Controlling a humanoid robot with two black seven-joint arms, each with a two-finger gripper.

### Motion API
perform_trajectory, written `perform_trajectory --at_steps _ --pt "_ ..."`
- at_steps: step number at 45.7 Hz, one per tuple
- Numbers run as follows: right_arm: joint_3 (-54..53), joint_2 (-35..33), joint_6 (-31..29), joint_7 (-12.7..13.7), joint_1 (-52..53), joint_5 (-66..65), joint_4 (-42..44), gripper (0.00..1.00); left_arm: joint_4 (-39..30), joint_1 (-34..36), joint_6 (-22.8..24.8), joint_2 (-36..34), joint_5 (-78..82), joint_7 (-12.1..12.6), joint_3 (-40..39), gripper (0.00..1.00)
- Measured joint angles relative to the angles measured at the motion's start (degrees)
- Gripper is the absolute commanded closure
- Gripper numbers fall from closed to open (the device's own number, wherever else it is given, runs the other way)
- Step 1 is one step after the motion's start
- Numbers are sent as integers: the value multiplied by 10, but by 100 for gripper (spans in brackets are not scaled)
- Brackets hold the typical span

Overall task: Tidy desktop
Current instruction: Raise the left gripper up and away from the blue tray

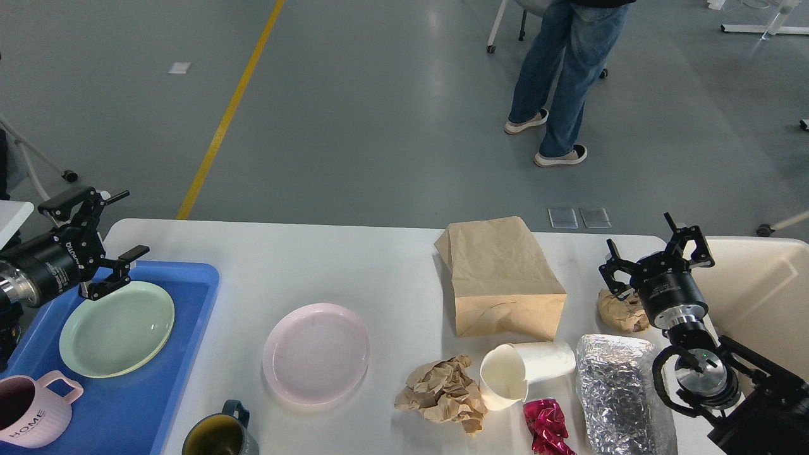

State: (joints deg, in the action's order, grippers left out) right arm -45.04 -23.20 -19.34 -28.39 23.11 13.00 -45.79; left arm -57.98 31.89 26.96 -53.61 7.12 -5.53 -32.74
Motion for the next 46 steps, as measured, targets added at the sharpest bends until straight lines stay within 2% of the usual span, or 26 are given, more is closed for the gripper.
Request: perform_trajectory --at_steps 6,12,15,21,28,33,46 --pt "0 0 0 0 0 0 0 0 1 174 8 -41 1 -9 228 1" --pt "0 0 0 0 0 0 0 0 2 342 11 -38 0 -28 422 1" --pt "0 0 0 0 0 0 0 0 2 434 11 -16 0 -36 530 1" --pt "0 0 0 0 0 0 0 0 3 539 11 27 0 -38 661 1" --pt "0 0 0 0 0 0 0 0 -1 672 11 105 0 -39 850 1" --pt "0 0 0 0 0 0 0 0 -18 756 34 166 0 -38 947 1" --pt "0 0 0 0 0 0 0 0 -135 982 206 349 -2 -36 1068 1"
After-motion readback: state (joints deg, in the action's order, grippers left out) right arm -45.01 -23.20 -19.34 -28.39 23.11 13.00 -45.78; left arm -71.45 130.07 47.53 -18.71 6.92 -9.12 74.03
